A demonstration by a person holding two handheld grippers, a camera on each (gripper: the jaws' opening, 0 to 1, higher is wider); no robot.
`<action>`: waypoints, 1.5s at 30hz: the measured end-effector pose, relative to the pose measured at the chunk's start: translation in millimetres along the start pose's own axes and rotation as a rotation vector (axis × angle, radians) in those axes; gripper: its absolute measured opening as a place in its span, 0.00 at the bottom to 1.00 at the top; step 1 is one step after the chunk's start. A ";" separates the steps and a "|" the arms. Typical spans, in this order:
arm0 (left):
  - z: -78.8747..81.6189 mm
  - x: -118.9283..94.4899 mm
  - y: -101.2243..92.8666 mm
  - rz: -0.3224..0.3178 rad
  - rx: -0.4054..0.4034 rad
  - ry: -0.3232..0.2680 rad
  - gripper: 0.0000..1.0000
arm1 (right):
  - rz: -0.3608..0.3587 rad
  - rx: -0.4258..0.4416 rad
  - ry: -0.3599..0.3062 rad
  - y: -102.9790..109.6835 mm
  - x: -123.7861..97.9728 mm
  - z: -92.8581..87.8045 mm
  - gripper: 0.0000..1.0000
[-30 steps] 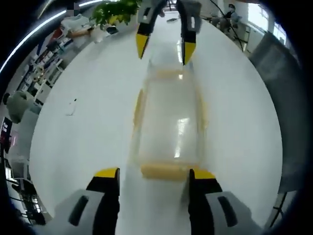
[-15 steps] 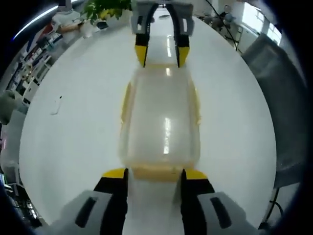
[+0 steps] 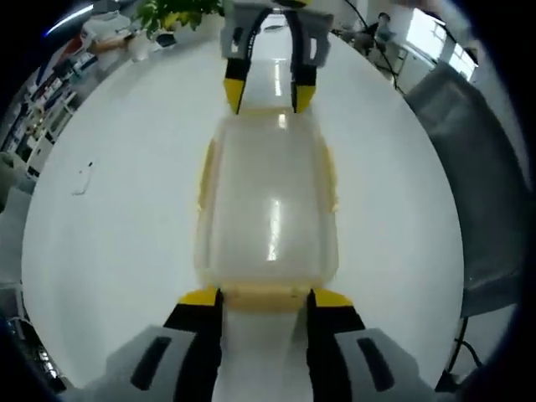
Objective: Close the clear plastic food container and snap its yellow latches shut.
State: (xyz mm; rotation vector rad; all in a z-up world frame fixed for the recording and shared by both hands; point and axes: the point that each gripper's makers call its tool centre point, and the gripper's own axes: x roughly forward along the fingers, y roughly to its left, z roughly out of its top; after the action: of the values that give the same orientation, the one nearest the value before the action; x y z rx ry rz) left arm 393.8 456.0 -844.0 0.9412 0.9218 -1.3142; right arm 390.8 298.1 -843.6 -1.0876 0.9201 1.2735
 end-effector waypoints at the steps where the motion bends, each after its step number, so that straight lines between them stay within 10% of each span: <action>1: 0.1 0.8 0.3 -0.006 -0.004 0.015 0.34 | 0.000 0.000 -0.002 -0.2 0.1 0.2 0.36; 14: -0.6 4.6 10.1 -0.006 -0.003 0.163 0.35 | -0.014 -0.013 0.033 -2.5 0.8 -1.9 0.36; 19: -2.7 1.6 6.3 -0.005 -0.021 0.071 0.34 | -0.025 -0.021 0.021 2.2 -0.5 -1.8 0.36; 27: -11.8 -16.3 -13.0 0.023 -0.061 0.087 0.34 | -0.008 -0.061 -0.029 10.3 -19.5 21.2 0.36; 45: 48.2 -82.4 -42.8 0.097 -0.094 -0.011 0.34 | -0.078 -0.125 -0.067 22.8 -90.7 10.5 0.36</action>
State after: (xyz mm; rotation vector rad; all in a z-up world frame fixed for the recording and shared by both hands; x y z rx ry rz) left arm 348.2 439.0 -751.4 0.8939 0.9106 -1.1823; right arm 358.7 283.8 -756.2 -1.1602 0.7483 1.3087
